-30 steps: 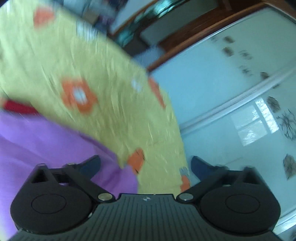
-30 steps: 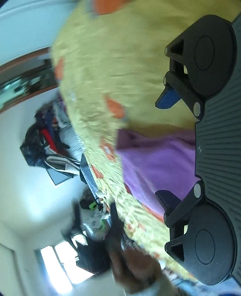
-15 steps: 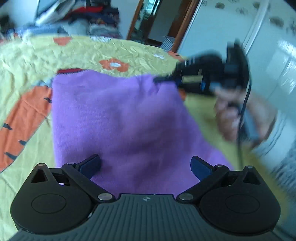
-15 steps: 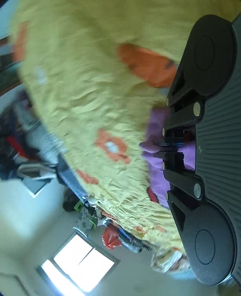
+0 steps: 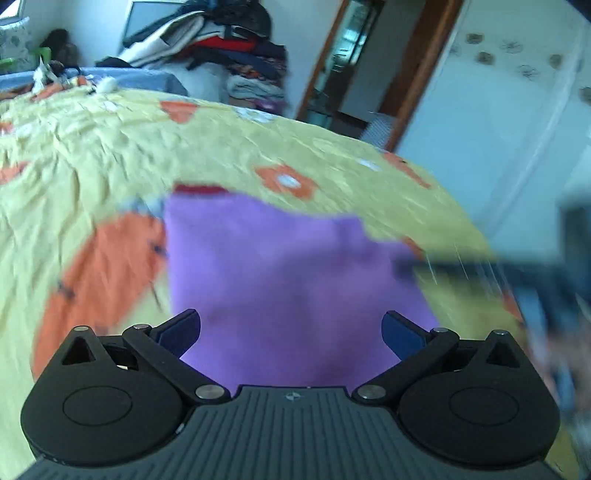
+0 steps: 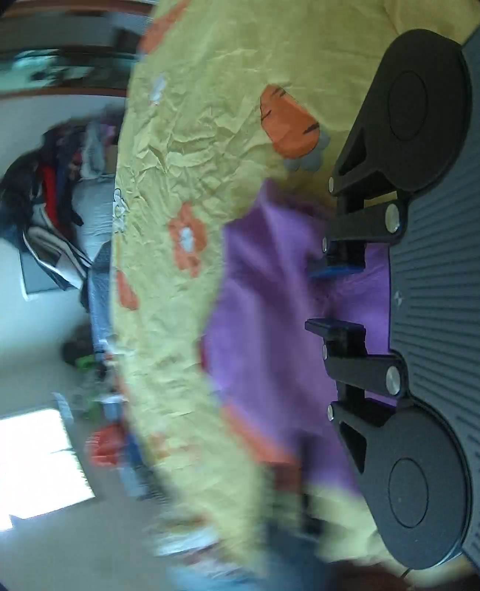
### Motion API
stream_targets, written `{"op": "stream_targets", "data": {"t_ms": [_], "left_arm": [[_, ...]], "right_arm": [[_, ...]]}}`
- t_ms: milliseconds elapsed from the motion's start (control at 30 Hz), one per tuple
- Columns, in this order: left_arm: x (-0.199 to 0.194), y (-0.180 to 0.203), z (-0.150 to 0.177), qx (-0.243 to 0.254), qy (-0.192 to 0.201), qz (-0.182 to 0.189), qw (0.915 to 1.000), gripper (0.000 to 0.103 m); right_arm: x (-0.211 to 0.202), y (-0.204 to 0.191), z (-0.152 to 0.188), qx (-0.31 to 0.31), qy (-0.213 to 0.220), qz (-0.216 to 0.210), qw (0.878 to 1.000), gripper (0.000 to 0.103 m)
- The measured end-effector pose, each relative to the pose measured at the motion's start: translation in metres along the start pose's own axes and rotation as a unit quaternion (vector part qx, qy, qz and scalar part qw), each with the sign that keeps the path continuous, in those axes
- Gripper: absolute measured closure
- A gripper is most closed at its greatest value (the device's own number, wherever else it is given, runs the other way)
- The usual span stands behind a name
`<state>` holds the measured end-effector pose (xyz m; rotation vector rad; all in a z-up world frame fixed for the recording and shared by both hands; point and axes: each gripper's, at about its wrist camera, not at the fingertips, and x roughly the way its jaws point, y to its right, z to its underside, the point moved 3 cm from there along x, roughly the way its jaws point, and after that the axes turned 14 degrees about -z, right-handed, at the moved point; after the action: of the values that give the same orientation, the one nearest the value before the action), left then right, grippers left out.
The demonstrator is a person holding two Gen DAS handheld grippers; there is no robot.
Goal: Fold small clothes
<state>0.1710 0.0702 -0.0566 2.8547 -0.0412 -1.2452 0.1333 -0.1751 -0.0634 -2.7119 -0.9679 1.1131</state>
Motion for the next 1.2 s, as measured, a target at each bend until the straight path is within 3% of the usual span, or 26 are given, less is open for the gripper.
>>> {"op": "stream_targets", "data": {"t_ms": [33, 100, 133, 167, 200, 267, 333, 367, 433, 500, 600, 633, 700, 767, 867, 933, 967, 1000, 1033, 1067, 1100, 1133, 1200], "left_arm": [[0.019, -0.001, -0.012, 0.005, -0.01, -0.008, 0.9999, 0.0], [0.054, 0.006, -0.025, 0.06, -0.029, -0.068, 0.9955, 0.0], [0.071, 0.006, -0.027, 0.066, -0.045, -0.078, 0.9938, 0.0], [0.082, -0.001, -0.026, 0.048, -0.059, -0.064, 0.9951, 0.0], [0.085, -0.007, -0.029, 0.035, -0.049, -0.058, 0.9965, 0.0], [0.086, -0.016, -0.032, 0.035, -0.056, -0.077, 0.9948, 0.0], [0.071, -0.027, -0.034, -0.001, -0.064, -0.087, 0.9942, 0.0], [0.055, -0.036, -0.032, -0.022, -0.055, -0.074, 0.9955, 0.0], [0.023, -0.056, -0.022, -0.064, -0.045, -0.036, 0.9963, 0.0], [0.011, -0.075, -0.009, -0.109, -0.064, 0.021, 0.9918, 0.0], [0.019, -0.091, 0.008, -0.176, -0.121, 0.095, 0.9723, 0.0], [0.023, -0.092, 0.013, -0.197, -0.138, 0.126, 0.9624, 0.0], [0.032, -0.091, 0.022, -0.249, -0.176, 0.202, 0.9309, 0.0], [0.043, -0.091, 0.03, -0.303, -0.216, 0.254, 0.8926, 0.0], [0.047, -0.098, 0.032, -0.336, -0.231, 0.277, 0.87, 0.0], [0.051, -0.1, 0.031, -0.339, -0.234, 0.291, 0.8632, 0.0], [0.052, -0.101, 0.03, -0.343, -0.229, 0.29, 0.8638, 0.003], [0.055, -0.099, 0.028, -0.337, -0.225, 0.276, 0.8717, 0.006], [0.056, -0.094, 0.025, -0.321, -0.227, 0.255, 0.8835, 0.02], [0.06, -0.092, 0.022, -0.308, -0.228, 0.242, 0.8914, 0.037], [0.063, -0.088, 0.02, -0.296, -0.23, 0.232, 0.8977, 0.047], [0.065, -0.084, 0.019, -0.279, -0.233, 0.219, 0.9054, 0.071], [0.068, -0.074, 0.014, -0.25, -0.22, 0.213, 0.9184, 0.074]], "right_arm": [[0.01, 0.004, 0.006, -0.007, -0.017, 0.015, 1.0, 0.08], [0.014, 0.016, 0.007, -0.004, -0.002, 0.019, 1.0, 0.073], [0.015, 0.022, 0.005, 0.01, 0.003, 0.019, 1.0, 0.073], [0.017, 0.023, 0.001, 0.011, 0.002, 0.029, 1.0, 0.073], [0.017, 0.023, -0.001, 0.0, -0.001, 0.054, 0.999, 0.062], [0.009, 0.03, -0.005, 0.024, -0.008, 0.084, 0.996, 0.029], [-0.012, 0.038, -0.002, 0.07, 0.01, 0.027, 0.997, 0.027], [-0.023, 0.044, 0.003, 0.09, 0.019, 0.0, 0.996, 0.019], [-0.039, 0.062, 0.013, 0.135, 0.033, -0.045, 0.989, 0.019], [-0.04, 0.079, 0.021, 0.174, 0.036, -0.101, 0.979, 0.019], [-0.017, 0.095, 0.025, 0.203, 0.016, -0.178, 0.963, 0.018], [-0.012, 0.095, 0.022, 0.204, 0.016, -0.204, 0.957, 0.018], [0.001, 0.098, 0.018, 0.23, 0.009, -0.261, 0.938, 0.019], [0.008, 0.094, 0.015, 0.224, 0.001, -0.281, 0.933, 0.019], [0.011, 0.084, 0.012, 0.207, -0.012, -0.287, 0.935, 0.019], [0.01, 0.079, 0.011, 0.199, -0.01, -0.274, 0.941, 0.026], [0.011, 0.077, 0.01, 0.193, -0.011, -0.25, 0.949, 0.046], [0.012, 0.074, 0.01, 0.19, -0.011, -0.225, 0.956, 0.059], [0.01, 0.071, 0.011, 0.193, -0.009, -0.217, 0.957, 0.06], [0.011, 0.069, 0.011, 0.193, -0.01, -0.211, 0.958, 0.068], [0.011, 0.066, 0.012, 0.186, -0.013, -0.198, 0.962, 0.072], [0.012, 0.062, 0.013, 0.176, -0.013, -0.187, 0.966, 0.074], [0.011, 0.051, 0.008, 0.155, -0.014, -0.159, 0.975, 0.08]]}}
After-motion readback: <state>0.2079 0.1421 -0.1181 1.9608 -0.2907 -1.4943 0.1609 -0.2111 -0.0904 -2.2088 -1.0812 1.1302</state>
